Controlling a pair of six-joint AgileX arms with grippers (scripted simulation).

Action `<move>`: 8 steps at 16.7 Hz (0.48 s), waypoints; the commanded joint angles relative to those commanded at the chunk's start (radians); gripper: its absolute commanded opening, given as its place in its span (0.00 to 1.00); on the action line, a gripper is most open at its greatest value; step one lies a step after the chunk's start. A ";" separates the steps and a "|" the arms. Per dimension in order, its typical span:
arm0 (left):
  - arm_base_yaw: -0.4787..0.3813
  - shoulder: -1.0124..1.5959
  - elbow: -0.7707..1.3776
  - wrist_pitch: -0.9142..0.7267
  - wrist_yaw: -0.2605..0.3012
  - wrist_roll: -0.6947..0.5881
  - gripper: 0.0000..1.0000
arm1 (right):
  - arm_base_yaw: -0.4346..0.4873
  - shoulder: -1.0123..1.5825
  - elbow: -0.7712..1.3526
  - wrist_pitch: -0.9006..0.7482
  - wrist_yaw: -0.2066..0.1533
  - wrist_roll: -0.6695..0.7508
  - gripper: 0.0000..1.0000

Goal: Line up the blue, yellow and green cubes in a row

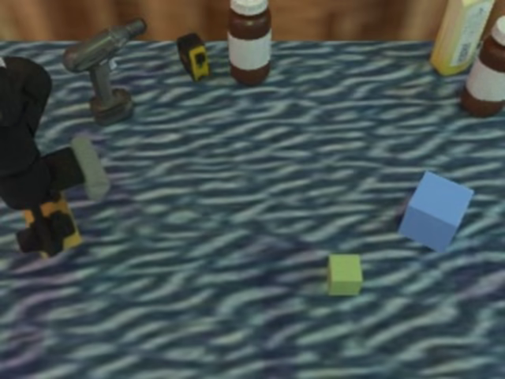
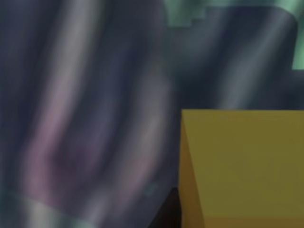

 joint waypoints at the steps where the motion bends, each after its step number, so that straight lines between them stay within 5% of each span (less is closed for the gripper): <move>1: 0.003 -0.019 0.020 -0.046 0.000 -0.001 0.00 | 0.000 0.000 0.000 0.000 0.000 0.000 1.00; 8: 0.005 -0.070 0.065 -0.134 -0.001 -0.002 0.00 | 0.000 0.000 0.000 0.000 0.000 0.000 1.00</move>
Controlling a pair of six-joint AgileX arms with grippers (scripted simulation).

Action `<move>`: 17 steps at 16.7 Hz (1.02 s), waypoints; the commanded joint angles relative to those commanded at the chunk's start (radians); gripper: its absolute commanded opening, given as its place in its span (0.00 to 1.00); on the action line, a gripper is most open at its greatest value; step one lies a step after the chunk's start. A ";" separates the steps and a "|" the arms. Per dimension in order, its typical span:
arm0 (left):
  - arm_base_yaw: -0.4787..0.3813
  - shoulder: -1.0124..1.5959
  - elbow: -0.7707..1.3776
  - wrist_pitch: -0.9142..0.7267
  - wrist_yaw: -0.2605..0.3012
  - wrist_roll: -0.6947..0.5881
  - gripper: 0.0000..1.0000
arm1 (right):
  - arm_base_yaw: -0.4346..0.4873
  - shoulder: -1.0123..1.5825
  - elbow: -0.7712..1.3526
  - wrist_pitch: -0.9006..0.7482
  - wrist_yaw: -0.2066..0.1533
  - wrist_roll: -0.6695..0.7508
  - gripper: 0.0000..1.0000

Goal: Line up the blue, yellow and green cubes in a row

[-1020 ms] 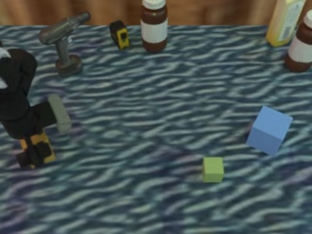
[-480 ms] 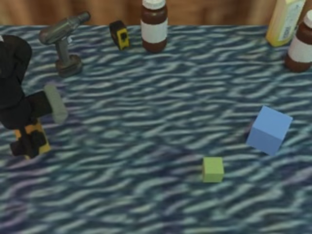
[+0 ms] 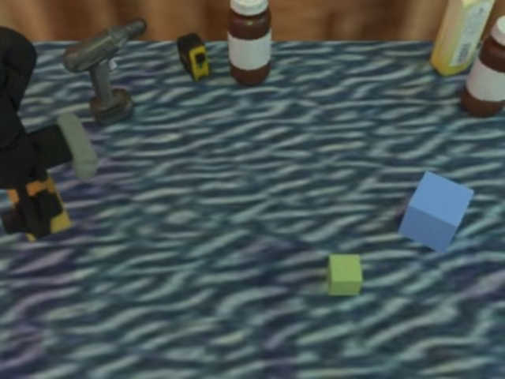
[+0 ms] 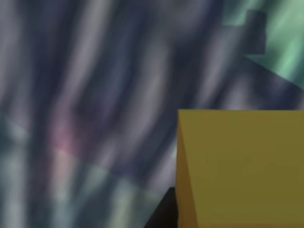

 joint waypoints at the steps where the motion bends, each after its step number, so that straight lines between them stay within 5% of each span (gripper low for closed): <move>1: -0.002 0.001 0.002 -0.001 0.000 -0.001 0.00 | 0.000 0.000 0.000 0.000 0.000 0.000 1.00; 5: -0.113 0.048 0.082 -0.035 -0.001 -0.035 0.00 | 0.000 0.000 0.000 0.000 0.000 0.000 1.00; 13: -0.600 0.214 0.374 -0.167 -0.002 -0.206 0.00 | 0.000 0.000 0.000 0.000 0.000 0.000 1.00; 17: -0.733 0.253 0.462 -0.201 -0.005 -0.264 0.00 | 0.000 0.000 0.000 0.000 0.000 0.000 1.00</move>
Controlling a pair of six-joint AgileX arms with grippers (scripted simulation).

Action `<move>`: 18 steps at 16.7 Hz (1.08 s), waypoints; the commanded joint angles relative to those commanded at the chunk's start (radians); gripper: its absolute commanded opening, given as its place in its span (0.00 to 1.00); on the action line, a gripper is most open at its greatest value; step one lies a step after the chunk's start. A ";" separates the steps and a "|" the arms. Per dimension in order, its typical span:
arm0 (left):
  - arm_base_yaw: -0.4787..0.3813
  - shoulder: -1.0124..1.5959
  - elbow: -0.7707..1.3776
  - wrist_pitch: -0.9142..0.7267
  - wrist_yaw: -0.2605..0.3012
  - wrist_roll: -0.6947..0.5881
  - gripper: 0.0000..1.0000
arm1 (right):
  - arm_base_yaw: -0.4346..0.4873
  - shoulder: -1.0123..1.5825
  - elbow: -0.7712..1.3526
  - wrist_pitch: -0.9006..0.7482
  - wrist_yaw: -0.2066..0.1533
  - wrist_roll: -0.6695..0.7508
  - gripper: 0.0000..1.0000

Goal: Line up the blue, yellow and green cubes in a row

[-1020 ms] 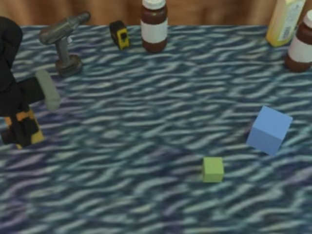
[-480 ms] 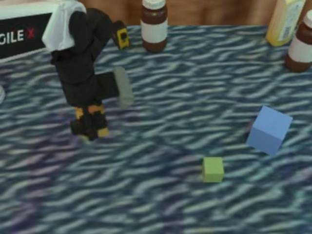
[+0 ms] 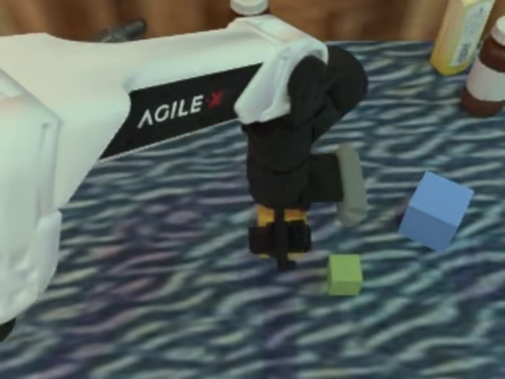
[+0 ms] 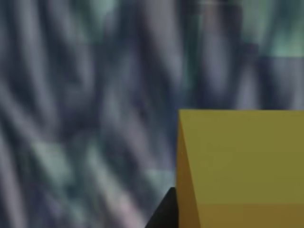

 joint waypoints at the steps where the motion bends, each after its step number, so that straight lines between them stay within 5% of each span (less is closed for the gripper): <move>1: -0.007 0.002 0.005 -0.002 0.000 -0.004 0.00 | 0.000 0.000 0.000 0.000 0.000 0.000 1.00; 18: -0.011 0.092 -0.134 0.228 0.001 -0.006 0.00 | 0.000 0.000 0.000 0.000 0.000 0.000 1.00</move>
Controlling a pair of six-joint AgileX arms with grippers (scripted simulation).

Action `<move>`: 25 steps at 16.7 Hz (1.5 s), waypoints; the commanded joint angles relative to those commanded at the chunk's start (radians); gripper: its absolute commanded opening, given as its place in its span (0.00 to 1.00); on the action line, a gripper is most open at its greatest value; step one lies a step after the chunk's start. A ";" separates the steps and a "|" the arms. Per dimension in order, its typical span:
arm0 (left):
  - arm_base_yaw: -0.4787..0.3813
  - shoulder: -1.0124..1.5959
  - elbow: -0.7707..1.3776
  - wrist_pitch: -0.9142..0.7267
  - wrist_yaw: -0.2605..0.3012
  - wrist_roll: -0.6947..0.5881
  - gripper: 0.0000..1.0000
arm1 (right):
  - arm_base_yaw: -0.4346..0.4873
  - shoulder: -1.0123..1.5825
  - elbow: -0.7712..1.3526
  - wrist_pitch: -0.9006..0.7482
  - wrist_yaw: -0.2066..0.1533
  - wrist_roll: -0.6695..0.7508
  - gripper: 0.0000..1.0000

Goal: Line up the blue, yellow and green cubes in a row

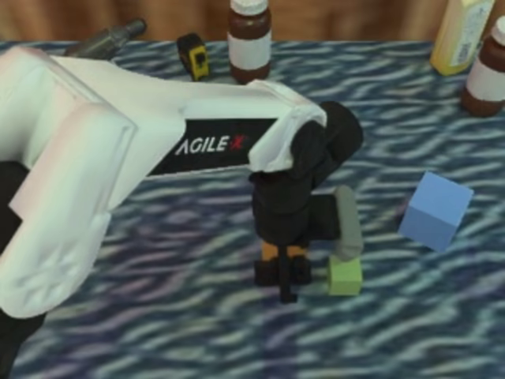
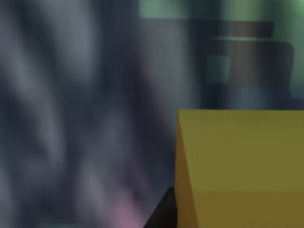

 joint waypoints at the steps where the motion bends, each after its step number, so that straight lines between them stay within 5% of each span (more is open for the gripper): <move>1: 0.000 0.000 0.000 0.000 0.000 0.000 0.08 | 0.000 0.000 0.000 0.000 0.000 0.000 1.00; 13: 0.000 0.000 0.000 0.000 0.000 0.000 0.98 | 0.000 0.000 0.000 0.000 0.000 0.000 1.00; 25: 0.003 -0.012 0.032 -0.042 0.000 0.003 1.00 | 0.000 0.000 0.000 0.000 0.000 0.000 1.00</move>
